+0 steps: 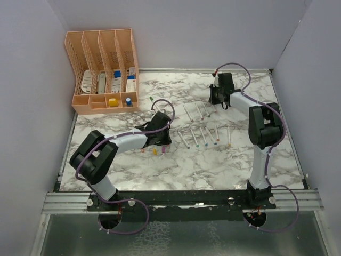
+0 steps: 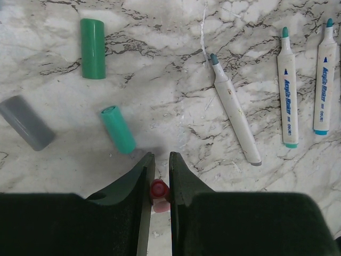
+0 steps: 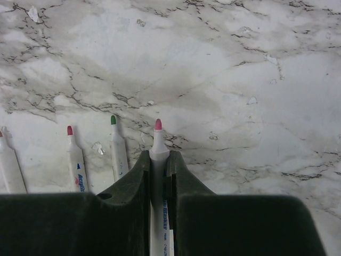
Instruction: Open the pen caps
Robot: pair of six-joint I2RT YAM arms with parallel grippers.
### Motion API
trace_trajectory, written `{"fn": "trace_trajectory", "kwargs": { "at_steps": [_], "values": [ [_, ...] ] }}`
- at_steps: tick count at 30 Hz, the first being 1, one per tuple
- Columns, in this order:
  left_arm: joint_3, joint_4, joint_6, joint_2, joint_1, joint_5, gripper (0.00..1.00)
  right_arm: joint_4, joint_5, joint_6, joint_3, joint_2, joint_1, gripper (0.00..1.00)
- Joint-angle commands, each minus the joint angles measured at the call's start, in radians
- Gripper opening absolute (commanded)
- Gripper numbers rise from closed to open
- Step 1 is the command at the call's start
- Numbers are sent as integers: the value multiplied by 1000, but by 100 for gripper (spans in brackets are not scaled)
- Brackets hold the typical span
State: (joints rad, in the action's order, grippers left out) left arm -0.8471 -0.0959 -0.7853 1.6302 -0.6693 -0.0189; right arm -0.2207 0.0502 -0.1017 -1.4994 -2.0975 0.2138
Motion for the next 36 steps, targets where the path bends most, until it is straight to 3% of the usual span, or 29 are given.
{"fn": "trace_trajectory", "kwargs": {
  "at_steps": [1,6,9,12,15,21,24,26,29,31,36],
  "values": [
    [-38,-23,17,21,-15,-49,0,38,26,-12,6,-31,-7,1],
    [-40,-53,17,23,-26,-70,0,37,31,-21,11,-42,-7,2],
    [-33,-65,16,15,-29,-75,3,29,31,-28,15,-45,-7,8],
    [-22,-74,11,-2,-32,-76,16,35,33,-36,30,-42,-7,19],
    [-11,-82,6,-24,-32,-77,28,35,36,-45,41,-42,-7,23],
    [-22,-111,-5,-93,-32,-86,41,30,35,-50,44,-34,-7,27],
    [-56,-141,-1,-158,-31,-103,51,35,32,-47,41,-6,-7,34],
    [-86,-168,6,-208,-31,-129,60,32,30,-39,28,20,-7,40],
    [-120,-209,19,-288,-30,-181,75,7,24,-21,-13,56,-7,56],
    [-122,-222,20,-348,-29,-221,97,-13,32,-9,-47,72,-7,63],
    [-67,-177,12,-505,-20,-274,99,-74,111,10,-138,83,5,76]
  ]
}}
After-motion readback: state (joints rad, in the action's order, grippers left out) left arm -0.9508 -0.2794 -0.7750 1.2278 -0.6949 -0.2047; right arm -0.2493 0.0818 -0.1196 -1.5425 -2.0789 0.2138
